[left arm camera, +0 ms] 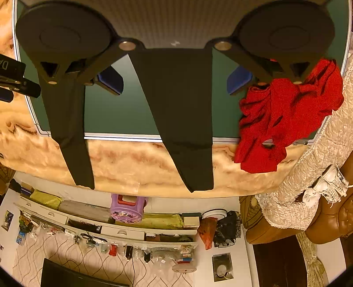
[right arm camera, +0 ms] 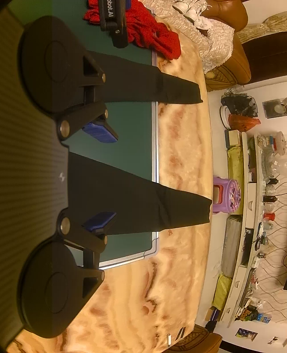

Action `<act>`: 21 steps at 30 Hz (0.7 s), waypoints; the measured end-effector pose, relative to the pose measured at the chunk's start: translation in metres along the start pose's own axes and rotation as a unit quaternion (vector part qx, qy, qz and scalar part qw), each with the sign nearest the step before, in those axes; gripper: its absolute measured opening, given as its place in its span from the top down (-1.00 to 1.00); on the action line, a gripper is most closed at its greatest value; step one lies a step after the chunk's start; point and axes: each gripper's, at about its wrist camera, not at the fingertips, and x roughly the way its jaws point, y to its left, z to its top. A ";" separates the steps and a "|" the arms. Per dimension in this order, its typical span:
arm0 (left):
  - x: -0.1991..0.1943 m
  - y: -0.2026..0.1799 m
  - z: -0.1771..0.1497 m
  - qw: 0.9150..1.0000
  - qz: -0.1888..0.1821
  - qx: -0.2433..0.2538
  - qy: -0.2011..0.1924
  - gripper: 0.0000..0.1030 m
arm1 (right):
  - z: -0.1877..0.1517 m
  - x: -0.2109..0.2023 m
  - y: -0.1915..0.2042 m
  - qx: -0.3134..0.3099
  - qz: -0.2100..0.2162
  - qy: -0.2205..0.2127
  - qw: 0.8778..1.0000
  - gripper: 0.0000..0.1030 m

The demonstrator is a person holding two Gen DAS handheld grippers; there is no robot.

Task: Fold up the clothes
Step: 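Hold both hems and pull the black trousers taut toward the table edge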

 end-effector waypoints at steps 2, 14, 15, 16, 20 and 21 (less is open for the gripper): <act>-0.002 -0.001 -0.003 1.000 -0.002 0.001 0.002 -0.99 | -0.003 -0.002 0.003 -0.006 -0.002 0.000 1.000 -0.50; -0.017 -0.007 -0.027 1.000 -0.009 0.004 0.006 -0.99 | -0.023 -0.015 -0.001 -0.001 -0.004 0.010 1.000 -0.50; -0.018 -0.008 -0.029 1.000 -0.010 0.005 0.007 -0.99 | -0.024 -0.015 -0.002 0.001 -0.004 0.012 1.000 -0.50; -0.020 -0.007 -0.031 1.000 -0.011 0.004 0.008 -0.99 | -0.026 -0.016 -0.003 0.003 -0.002 0.014 1.000 -0.50; -0.023 -0.004 -0.037 1.000 -0.011 -0.005 0.011 -0.99 | -0.034 -0.021 -0.004 0.005 -0.002 0.016 1.000 -0.50; -0.024 -0.003 -0.039 1.000 -0.011 -0.007 0.013 -0.99 | -0.036 -0.023 -0.003 0.004 -0.001 0.015 1.000 -0.50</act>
